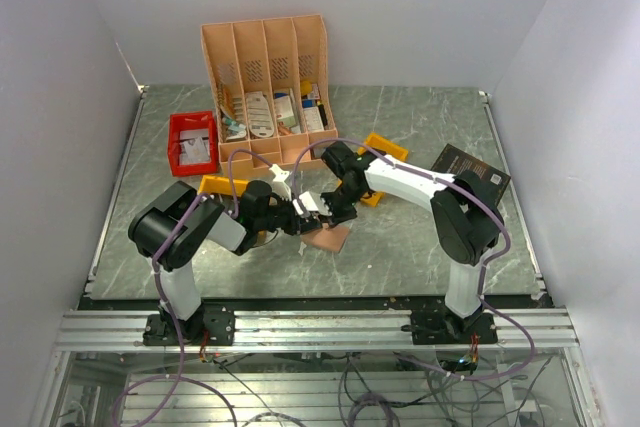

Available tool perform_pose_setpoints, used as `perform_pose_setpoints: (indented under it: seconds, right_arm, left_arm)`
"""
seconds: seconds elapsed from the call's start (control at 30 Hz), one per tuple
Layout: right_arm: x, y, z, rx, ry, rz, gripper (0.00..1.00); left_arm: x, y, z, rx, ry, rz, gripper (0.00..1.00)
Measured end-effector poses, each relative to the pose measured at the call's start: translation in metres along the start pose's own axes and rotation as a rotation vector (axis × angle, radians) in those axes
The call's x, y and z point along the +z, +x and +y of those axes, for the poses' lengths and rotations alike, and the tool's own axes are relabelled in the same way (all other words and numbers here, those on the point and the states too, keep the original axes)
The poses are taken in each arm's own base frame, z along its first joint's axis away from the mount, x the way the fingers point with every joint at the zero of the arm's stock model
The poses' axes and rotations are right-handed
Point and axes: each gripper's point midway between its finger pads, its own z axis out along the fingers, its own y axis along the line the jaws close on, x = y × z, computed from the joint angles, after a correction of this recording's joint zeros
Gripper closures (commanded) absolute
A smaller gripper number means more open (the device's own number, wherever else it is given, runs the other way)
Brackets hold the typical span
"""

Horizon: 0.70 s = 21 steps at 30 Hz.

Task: Put the credit cards into the card holder
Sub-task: Close the card holder at the center of the board.

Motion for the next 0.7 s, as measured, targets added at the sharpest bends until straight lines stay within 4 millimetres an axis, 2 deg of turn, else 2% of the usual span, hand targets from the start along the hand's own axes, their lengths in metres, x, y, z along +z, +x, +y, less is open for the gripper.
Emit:
perform_pose_setpoints:
  seconds: [0.7]
  right_arm:
    - [0.0022,-0.0022,0.0008,-0.041,0.013,0.041,1.0]
  left_arm:
    - [0.0002,0.0004,-0.0001,-0.005,0.004,-0.001,0.93]
